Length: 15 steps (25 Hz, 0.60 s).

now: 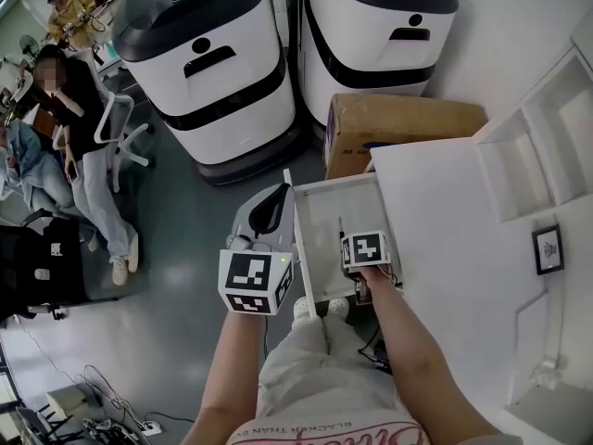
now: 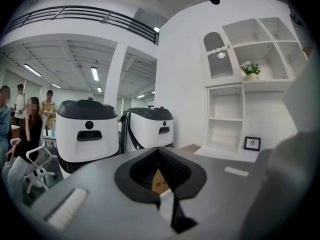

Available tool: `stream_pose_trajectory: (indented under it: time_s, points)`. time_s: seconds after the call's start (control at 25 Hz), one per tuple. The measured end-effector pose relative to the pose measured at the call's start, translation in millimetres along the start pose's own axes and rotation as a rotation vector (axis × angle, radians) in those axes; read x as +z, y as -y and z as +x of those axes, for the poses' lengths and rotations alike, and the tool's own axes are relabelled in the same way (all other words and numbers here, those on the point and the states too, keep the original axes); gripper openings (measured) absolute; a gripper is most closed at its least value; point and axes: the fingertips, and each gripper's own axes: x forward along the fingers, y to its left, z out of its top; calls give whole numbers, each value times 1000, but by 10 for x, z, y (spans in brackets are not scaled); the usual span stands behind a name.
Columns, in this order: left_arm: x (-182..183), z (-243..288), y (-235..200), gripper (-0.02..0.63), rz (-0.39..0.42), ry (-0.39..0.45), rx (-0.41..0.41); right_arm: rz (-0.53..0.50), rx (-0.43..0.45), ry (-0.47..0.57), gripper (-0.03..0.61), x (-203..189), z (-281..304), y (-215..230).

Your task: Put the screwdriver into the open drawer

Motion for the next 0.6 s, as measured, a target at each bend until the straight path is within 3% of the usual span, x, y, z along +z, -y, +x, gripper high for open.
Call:
stream_pose_trajectory:
  time_s: [0.16,0.6]
  points:
    - [78,-53,37,9,7,15,-1,-30,-4,23,67,59,-153,-18]
    - [369,-228,167,9,39,74,-5,-60,32,111,8,265,-665,-124]
